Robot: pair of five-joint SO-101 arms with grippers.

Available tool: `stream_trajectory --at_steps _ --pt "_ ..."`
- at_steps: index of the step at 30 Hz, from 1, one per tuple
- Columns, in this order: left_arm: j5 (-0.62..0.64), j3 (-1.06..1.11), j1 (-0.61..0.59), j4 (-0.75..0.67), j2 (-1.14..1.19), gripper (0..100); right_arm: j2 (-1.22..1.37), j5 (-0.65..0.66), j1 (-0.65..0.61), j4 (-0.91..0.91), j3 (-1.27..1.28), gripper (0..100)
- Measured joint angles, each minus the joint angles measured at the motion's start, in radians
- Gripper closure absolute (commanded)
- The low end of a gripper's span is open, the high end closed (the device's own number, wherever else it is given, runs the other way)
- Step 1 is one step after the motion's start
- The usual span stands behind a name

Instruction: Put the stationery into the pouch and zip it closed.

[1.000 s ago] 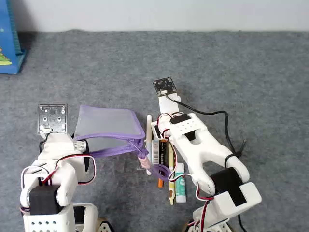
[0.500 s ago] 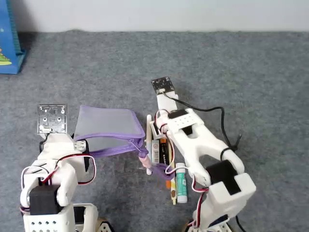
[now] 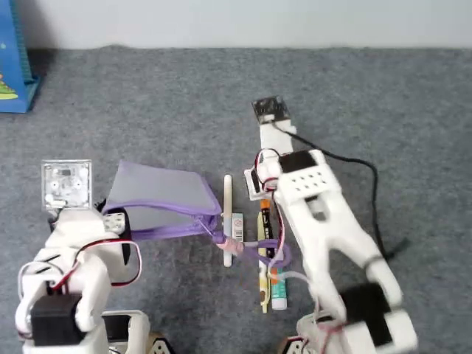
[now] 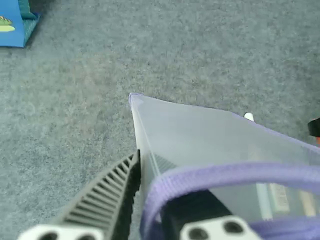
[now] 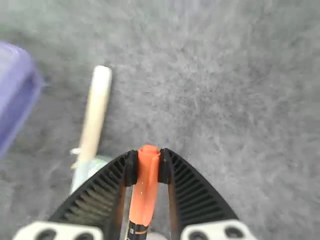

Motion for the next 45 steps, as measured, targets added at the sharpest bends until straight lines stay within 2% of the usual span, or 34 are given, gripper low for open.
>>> stream_trajectory --at_steps 6,13,21,26,32,40,45 --pt "0.0 -0.149 0.0 0.041 0.193 99 -0.328 0.0 0.0 0.106 0.0 99.1" --pt "0.0 -0.175 -0.002 0.041 0.342 99 -0.72 0.0 -0.003 0.157 0.0 99.1" --pt "0.031 -0.175 -0.003 0.041 0.367 99 -1.0 0.0 -0.233 0.124 -0.002 99.1" --pt "0.041 -0.175 -0.003 0.041 0.367 99 -1.02 0.0 -0.362 -0.041 -0.002 99.1" --pt "0.041 -0.175 -0.003 0.041 0.367 99 -1.02 0.0 -0.419 -0.305 0.014 99.1" --pt "0.041 -0.175 0.051 0.041 0.367 99 -1.007 0.0 -0.442 -0.755 0.265 99.1" --pt "0.041 -0.175 0.055 0.041 0.367 99 -1.014 0.0 -0.522 -0.918 0.361 99.1"
